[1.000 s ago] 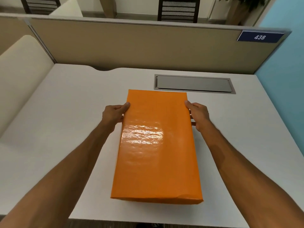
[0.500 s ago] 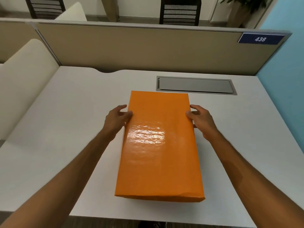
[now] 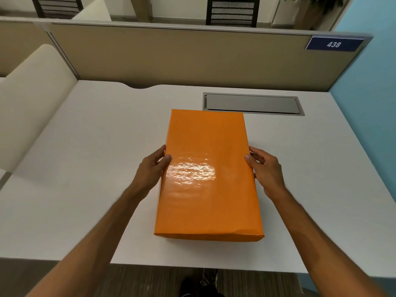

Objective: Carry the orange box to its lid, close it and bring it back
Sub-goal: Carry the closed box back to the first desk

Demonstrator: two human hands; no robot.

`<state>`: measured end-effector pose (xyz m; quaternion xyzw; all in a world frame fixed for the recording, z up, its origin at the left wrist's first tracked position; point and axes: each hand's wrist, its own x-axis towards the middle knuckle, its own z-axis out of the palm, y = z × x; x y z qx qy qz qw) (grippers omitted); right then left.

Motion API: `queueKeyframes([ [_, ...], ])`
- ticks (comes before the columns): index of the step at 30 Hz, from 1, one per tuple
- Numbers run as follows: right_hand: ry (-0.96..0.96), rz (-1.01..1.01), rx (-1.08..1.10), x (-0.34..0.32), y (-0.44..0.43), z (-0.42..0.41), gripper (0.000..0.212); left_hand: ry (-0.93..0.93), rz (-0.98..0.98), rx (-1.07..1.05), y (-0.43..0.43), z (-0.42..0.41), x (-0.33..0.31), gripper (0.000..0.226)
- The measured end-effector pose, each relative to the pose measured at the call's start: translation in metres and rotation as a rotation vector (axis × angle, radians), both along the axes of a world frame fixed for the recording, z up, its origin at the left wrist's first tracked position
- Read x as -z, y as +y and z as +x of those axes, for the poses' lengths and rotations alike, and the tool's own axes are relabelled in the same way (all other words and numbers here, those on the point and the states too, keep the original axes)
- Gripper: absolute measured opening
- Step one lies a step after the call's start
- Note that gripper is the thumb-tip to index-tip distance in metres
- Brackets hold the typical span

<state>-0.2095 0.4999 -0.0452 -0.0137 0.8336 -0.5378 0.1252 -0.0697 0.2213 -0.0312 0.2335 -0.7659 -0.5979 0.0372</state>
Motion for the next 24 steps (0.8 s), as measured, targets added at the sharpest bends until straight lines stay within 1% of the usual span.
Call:
queueKeyframes([
  [2,-0.034,-0.033,0.012,0.003,0.007,0.009,0.05,-0.012,0.019,-0.039,0.004,0.007,0.002,0.045],
  [5,-0.084,-0.09,0.005,0.008,0.019,0.027,0.053,-0.041,0.034,-0.083,0.009,0.024,0.007,0.052],
  [9,-0.136,-0.205,0.025,0.016,0.034,0.043,0.051,-0.041,0.074,-0.132,0.015,0.043,0.014,0.054],
  [11,-0.18,-0.262,-0.007,0.016,0.037,0.05,0.051,-0.057,0.148,-0.143,0.017,0.046,0.015,0.055],
  [14,-0.286,-0.33,-0.073,0.018,0.038,0.06,0.063,-0.129,0.295,-0.143,0.016,0.046,0.016,0.064],
  [16,-0.359,-0.391,-0.086,0.022,0.039,0.063,0.065,-0.168,0.346,-0.129,0.016,0.047,0.017,0.067],
  [18,-0.397,-0.437,-0.082,0.023,0.039,0.065,0.063,-0.179,0.382,-0.136,0.018,0.048,0.019,0.064],
  [20,-0.397,-0.429,-0.086,0.022,0.039,0.065,0.063,-0.178,0.405,-0.159,0.019,0.049,0.021,0.06],
  [24,-0.397,-0.419,-0.11,0.015,0.036,0.061,0.069,-0.159,0.412,-0.186,0.014,0.048,0.016,0.055],
])
